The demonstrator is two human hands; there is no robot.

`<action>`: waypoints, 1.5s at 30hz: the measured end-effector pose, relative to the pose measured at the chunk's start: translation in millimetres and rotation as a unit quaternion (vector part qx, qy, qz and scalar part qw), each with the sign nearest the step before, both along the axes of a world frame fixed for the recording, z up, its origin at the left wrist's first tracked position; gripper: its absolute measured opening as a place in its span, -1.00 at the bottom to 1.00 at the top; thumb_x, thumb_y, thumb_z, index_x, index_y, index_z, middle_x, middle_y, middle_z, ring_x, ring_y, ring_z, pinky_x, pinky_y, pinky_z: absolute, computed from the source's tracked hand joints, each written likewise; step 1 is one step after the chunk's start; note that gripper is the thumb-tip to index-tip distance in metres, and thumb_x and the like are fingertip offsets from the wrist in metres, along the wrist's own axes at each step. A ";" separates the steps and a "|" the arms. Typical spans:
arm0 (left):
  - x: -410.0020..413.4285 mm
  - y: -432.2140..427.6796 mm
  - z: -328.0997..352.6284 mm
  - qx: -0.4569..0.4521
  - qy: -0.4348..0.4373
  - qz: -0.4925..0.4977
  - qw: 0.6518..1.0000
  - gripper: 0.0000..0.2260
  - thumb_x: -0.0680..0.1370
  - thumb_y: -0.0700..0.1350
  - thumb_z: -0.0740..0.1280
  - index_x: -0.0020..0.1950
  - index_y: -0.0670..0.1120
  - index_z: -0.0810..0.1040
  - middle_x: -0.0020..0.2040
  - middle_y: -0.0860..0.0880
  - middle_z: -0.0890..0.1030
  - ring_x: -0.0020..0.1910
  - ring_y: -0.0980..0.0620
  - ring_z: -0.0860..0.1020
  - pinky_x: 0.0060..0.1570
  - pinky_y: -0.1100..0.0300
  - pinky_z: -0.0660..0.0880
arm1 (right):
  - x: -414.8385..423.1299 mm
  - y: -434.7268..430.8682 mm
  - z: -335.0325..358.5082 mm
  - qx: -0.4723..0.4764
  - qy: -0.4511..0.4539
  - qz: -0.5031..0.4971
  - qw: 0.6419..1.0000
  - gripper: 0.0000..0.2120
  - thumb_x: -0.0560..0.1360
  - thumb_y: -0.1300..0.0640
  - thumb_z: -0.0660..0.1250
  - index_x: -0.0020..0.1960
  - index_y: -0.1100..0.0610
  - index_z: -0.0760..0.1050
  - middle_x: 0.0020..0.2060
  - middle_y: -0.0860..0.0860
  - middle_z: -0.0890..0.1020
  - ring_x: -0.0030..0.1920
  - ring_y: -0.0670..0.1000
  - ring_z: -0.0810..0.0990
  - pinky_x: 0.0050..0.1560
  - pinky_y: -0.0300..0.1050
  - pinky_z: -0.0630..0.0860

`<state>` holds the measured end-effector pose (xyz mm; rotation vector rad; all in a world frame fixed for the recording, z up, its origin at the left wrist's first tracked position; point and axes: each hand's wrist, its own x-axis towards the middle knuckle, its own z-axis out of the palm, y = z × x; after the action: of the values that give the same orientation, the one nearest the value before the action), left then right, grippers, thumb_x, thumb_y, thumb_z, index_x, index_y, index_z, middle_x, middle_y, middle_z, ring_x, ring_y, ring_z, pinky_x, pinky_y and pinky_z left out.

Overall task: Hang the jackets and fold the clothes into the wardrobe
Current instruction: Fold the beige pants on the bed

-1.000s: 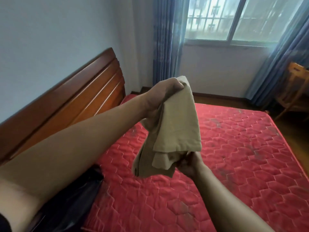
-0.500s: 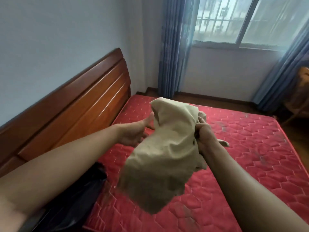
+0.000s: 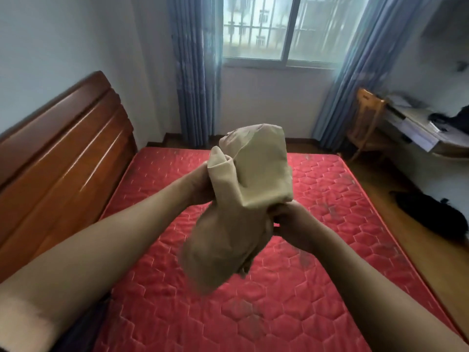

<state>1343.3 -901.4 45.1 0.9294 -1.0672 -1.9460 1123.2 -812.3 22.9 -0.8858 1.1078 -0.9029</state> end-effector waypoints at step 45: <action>-25.8 25.4 8.6 -0.242 -0.357 0.060 0.901 -0.12 0.45 -0.28 0.44 0.58 0.30 0.11 0.39 0.10 0.42 0.34 0.09 0.48 0.29 0.08 0.51 | -177.0 -69.7 25.4 -0.439 0.512 -0.067 0.735 -0.66 0.48 0.39 0.32 0.15 0.06 0.61 -0.15 0.07 0.62 -0.16 0.11 0.60 -0.16 -0.09 0.44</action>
<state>1317.6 -876.0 53.7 1.4054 -1.7489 -1.1356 946.3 -882.0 48.4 -2.3092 1.6945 -1.0842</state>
